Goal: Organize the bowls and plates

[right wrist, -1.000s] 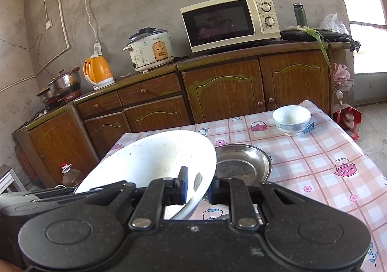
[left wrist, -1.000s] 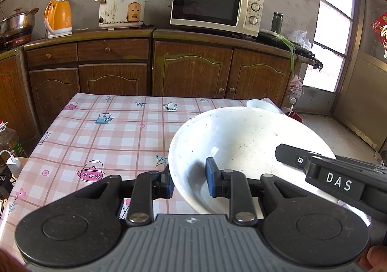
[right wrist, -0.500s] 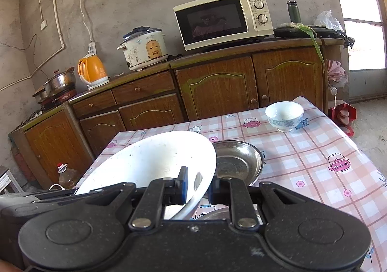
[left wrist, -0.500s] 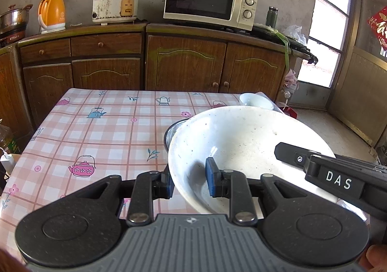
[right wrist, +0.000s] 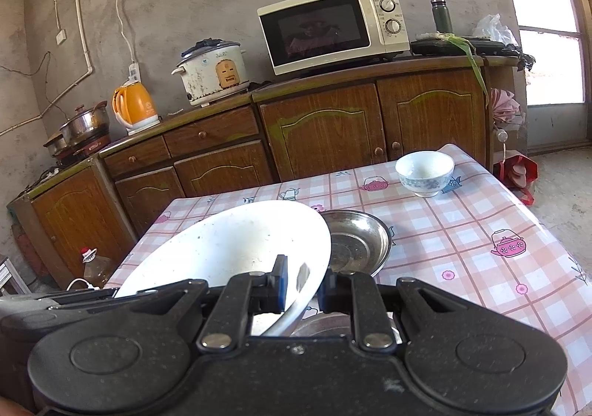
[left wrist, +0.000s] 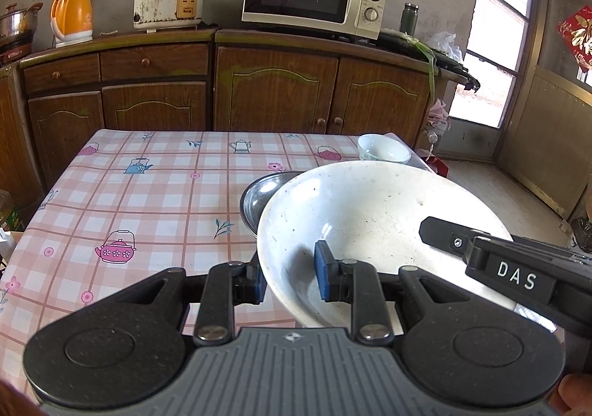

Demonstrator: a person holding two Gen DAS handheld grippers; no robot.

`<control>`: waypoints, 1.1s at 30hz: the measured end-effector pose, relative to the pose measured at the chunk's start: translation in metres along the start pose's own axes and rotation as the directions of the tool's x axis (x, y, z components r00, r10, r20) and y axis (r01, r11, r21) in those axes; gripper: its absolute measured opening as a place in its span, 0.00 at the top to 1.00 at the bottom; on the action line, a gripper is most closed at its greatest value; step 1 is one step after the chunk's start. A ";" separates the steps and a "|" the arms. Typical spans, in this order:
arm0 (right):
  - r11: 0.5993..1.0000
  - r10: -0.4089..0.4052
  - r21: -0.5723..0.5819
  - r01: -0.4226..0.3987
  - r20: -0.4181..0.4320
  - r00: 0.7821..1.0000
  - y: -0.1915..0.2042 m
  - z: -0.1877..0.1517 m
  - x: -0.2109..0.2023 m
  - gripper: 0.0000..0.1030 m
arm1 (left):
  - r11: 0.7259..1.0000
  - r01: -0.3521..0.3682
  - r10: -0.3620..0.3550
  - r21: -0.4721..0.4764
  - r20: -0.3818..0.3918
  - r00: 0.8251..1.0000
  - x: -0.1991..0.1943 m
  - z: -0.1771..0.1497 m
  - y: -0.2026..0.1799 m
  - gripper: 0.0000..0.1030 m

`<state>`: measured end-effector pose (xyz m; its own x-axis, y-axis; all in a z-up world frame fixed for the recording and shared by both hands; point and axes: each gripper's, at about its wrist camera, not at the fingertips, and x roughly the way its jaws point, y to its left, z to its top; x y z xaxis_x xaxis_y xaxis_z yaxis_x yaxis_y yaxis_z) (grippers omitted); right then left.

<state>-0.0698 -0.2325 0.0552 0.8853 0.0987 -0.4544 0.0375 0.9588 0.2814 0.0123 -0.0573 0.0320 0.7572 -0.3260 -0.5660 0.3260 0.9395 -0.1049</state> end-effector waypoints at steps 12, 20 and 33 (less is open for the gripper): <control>1.000 -0.021 0.001 0.021 -0.009 1.000 -0.007 -0.007 -0.004 0.80 | 1.000 0.019 -0.019 -0.005 -0.018 1.000 0.002 -0.005 -0.007 0.76; 0.999 -0.034 0.002 0.034 -0.011 0.999 -0.011 -0.010 -0.008 0.80 | 0.999 0.032 -0.032 -0.008 -0.027 0.999 0.004 -0.008 -0.011 0.76; 0.999 -0.049 0.009 0.049 -0.022 0.999 -0.018 -0.016 -0.010 0.80 | 0.999 0.053 -0.054 -0.011 -0.051 0.997 0.009 -0.014 -0.015 0.76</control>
<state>-0.0869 -0.2464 0.0414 0.8720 0.0574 -0.4861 0.0851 0.9602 0.2659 0.0061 -0.0732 0.0177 0.7087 -0.3703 -0.6005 0.3596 0.9219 -0.1441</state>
